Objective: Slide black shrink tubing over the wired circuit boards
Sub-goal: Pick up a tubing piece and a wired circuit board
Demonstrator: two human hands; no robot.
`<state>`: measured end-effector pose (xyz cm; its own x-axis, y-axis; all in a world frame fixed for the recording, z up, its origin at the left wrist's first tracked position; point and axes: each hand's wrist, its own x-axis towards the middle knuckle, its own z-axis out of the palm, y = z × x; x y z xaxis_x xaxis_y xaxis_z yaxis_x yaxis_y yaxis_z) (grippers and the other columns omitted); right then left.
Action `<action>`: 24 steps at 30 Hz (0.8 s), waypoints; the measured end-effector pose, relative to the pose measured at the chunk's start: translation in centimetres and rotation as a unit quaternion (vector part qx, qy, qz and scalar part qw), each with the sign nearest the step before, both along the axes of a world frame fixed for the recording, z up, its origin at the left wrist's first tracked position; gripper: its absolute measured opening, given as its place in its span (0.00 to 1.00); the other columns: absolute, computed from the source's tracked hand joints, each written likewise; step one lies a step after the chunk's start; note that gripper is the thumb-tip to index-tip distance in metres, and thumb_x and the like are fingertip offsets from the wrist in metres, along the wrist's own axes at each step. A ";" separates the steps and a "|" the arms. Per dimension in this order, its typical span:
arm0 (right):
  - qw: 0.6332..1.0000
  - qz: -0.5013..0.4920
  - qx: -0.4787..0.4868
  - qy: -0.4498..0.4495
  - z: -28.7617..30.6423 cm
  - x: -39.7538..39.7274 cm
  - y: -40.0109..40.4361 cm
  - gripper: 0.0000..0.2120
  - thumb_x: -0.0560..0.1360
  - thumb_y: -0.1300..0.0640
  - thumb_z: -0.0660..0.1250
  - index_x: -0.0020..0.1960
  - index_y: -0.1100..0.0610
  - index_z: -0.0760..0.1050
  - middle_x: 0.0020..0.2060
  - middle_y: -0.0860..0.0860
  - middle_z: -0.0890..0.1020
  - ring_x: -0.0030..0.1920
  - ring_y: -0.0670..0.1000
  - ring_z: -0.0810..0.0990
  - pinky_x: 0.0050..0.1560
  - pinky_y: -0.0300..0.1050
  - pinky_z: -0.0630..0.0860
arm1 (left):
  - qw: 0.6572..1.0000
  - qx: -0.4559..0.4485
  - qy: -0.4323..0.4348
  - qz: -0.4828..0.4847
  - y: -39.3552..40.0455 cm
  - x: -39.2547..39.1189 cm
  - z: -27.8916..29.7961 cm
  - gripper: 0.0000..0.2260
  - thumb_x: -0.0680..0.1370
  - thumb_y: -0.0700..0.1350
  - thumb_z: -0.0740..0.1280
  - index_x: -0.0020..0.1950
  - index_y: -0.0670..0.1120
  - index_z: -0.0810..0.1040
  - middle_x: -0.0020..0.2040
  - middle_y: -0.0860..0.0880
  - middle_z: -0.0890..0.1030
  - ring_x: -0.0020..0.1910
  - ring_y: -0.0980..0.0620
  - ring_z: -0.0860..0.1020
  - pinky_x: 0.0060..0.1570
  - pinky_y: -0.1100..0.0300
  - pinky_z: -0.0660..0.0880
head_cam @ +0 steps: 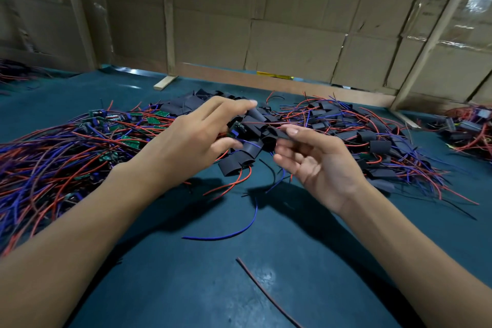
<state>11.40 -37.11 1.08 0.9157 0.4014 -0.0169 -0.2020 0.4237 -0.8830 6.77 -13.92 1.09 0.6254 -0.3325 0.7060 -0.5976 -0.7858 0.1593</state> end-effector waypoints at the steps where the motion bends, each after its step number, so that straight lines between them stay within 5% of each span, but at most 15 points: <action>1: 1.000 -0.017 0.006 0.003 0.1 0.2 -0.2 0.06 0.73 0.62 0.69 0.48 0.61 0.84 0.36 0.56 0.84 0.34 0.50 0.84 0.37 0.42 0.82 | 1.000 -0.007 0.002 0.005 0.1 0.0 0.0 0.27 0.78 0.42 0.72 0.75 0.50 0.70 0.62 0.55 0.74 0.43 0.57 0.74 0.51 0.52 0.77; 9: 0.996 0.005 -0.087 0.005 -0.2 -0.3 0.4 0.22 0.68 0.44 0.74 0.49 0.63 0.84 0.35 0.56 0.83 0.33 0.50 0.83 0.36 0.43 0.82 | 0.997 -0.020 -0.041 -0.060 -0.3 -0.1 0.0 0.22 0.78 0.38 0.72 0.71 0.45 0.73 0.61 0.51 0.79 0.50 0.55 0.81 0.55 0.53 0.79; 15: 1.000 -0.008 -0.019 0.000 -0.1 -0.5 0.6 0.10 0.68 0.53 0.74 0.43 0.59 0.87 0.34 0.53 0.83 0.31 0.46 0.82 0.35 0.40 0.81 | 0.995 0.013 -0.011 -0.096 -0.4 -0.3 0.1 0.24 0.80 0.37 0.70 0.75 0.50 0.69 0.69 0.59 0.72 0.57 0.59 0.80 0.60 0.57 0.77; 18: 0.999 -0.035 0.008 -0.007 0.0 -0.1 0.2 0.10 0.70 0.55 0.73 0.46 0.61 0.85 0.33 0.53 0.83 0.31 0.47 0.82 0.35 0.39 0.81 | 0.998 0.027 0.018 -0.059 -0.3 0.1 0.0 0.27 0.79 0.36 0.71 0.76 0.51 0.70 0.69 0.54 0.73 0.55 0.55 0.79 0.57 0.52 0.78; 21: 0.998 -0.049 0.031 0.000 0.2 0.2 -0.3 0.10 0.71 0.56 0.72 0.47 0.62 0.84 0.34 0.53 0.83 0.32 0.47 0.82 0.36 0.39 0.81 | 0.996 0.061 0.058 0.031 0.6 0.3 0.0 0.22 0.79 0.44 0.70 0.73 0.53 0.73 0.60 0.52 0.79 0.54 0.46 0.81 0.50 0.46 0.78; 24: 0.998 -0.053 0.043 -0.008 0.3 0.3 -0.7 0.09 0.70 0.57 0.73 0.46 0.62 0.85 0.35 0.53 0.83 0.32 0.47 0.82 0.36 0.39 0.81 | 0.975 0.145 0.063 0.153 1.2 0.1 0.2 0.18 0.78 0.61 0.64 0.63 0.54 0.79 0.46 0.50 0.83 0.49 0.43 0.82 0.40 0.53 0.73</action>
<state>11.75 -37.77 1.40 0.9531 0.3014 0.0284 -0.1384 0.5170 -0.8447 6.84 -12.70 1.27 0.8024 -0.2910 0.5211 -0.3179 -0.9473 -0.0396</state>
